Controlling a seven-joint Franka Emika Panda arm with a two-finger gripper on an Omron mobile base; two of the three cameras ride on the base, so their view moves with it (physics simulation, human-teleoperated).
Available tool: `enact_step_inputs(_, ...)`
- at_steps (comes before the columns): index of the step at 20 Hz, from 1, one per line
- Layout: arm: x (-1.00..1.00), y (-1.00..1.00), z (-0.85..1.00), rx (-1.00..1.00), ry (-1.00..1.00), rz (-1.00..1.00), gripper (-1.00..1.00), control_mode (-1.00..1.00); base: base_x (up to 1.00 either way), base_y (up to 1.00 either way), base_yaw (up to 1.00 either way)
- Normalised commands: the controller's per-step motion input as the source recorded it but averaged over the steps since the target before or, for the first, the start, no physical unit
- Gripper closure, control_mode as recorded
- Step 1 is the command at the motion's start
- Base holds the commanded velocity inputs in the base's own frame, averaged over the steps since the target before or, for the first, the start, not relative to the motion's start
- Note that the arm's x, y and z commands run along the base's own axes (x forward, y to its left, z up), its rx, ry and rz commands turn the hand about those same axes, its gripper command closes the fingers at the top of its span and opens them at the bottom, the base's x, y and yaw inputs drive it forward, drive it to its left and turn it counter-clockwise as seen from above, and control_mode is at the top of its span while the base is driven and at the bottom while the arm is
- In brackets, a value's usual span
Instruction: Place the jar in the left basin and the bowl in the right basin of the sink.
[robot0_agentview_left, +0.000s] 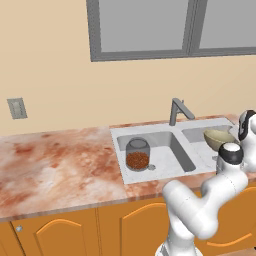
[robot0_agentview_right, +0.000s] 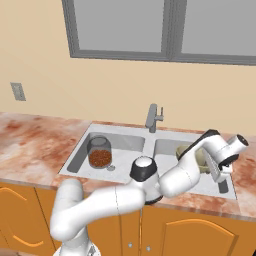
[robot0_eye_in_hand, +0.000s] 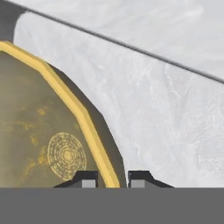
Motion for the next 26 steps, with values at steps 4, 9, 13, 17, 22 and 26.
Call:
enact_step_inputs(4, -0.11, 0.25, -0.23, 0.0, -0.01, 0.0, 1.0, -1.0, 0.0, 0.0, 0.0)
enact_step_inputs(9, -0.1, 0.31, -0.24, 0.0, -0.07, 0.0, 1.0, -1.0, 0.0, 0.0, 0.0)
enact_step_inputs(13, -0.03, 0.3, -0.2, -0.01, -0.11, 0.0, 1.0, -1.0, 0.0, 0.0, 0.0)
enact_step_inputs(17, 0.02, 0.19, -0.14, -0.13, -0.13, 0.0, 1.0, -1.0, 0.0, 0.0, 0.0)
enact_step_inputs(22, 0.01, 0.11, -0.07, -0.27, -0.15, 0.0, 1.0, -1.0, 0.0, 0.0, 0.0)
enact_step_inputs(26, -0.01, 0.1, 0.0, -0.3, -0.12, -0.02, 1.0, -1.0, 0.0, 0.0, 0.0)
